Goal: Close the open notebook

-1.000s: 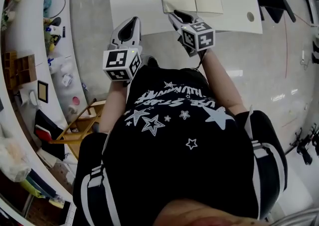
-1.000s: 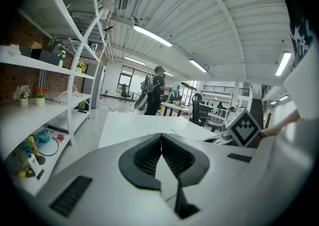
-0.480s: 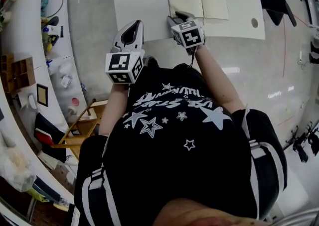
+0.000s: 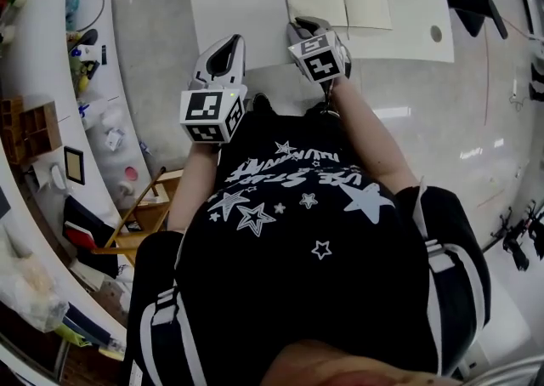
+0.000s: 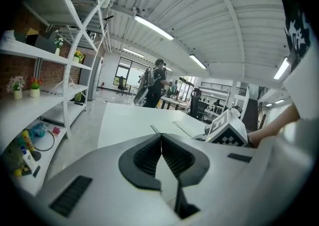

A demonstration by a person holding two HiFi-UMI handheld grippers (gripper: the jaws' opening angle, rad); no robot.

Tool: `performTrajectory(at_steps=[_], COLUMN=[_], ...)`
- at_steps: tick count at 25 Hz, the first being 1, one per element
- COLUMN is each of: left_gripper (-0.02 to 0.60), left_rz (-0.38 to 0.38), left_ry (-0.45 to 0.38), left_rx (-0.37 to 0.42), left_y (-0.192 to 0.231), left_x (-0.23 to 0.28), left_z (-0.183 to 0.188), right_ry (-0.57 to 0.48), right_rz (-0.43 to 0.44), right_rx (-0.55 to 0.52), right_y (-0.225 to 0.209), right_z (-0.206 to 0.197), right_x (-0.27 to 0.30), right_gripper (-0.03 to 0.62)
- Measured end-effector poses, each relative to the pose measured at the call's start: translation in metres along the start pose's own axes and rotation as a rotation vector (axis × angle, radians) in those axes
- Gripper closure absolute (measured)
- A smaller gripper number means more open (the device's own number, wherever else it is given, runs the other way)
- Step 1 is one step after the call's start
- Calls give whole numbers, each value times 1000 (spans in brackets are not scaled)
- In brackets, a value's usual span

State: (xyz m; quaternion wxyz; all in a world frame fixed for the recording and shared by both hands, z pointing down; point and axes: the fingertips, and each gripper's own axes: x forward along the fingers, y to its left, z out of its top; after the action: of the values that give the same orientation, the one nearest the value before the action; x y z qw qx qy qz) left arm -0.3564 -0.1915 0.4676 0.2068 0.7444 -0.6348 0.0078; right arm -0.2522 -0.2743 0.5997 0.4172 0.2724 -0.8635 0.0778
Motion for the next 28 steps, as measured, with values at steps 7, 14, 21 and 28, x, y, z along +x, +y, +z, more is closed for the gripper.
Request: performTrajectory(at_steps=[7, 14, 21, 28], left_gripper=[569, 569, 569, 569], left_rz=[18, 58, 80, 55], left_ry=[-3, -12, -28, -33], left_rx=[29, 59, 60, 85], left_y=[-13, -32, -63, -114], left_x=[-1, 6, 33, 68], left_z=[4, 13, 21, 29], right_ry=[-30, -118, -251, -338], right_rz=[42, 134, 204, 237], right_rx=[46, 113, 137, 171], right_y=[1, -9, -35, -82], right_z=[2, 19, 43, 42], right_x=[-3, -32, -80, -130], right_gripper=[571, 572, 572, 572])
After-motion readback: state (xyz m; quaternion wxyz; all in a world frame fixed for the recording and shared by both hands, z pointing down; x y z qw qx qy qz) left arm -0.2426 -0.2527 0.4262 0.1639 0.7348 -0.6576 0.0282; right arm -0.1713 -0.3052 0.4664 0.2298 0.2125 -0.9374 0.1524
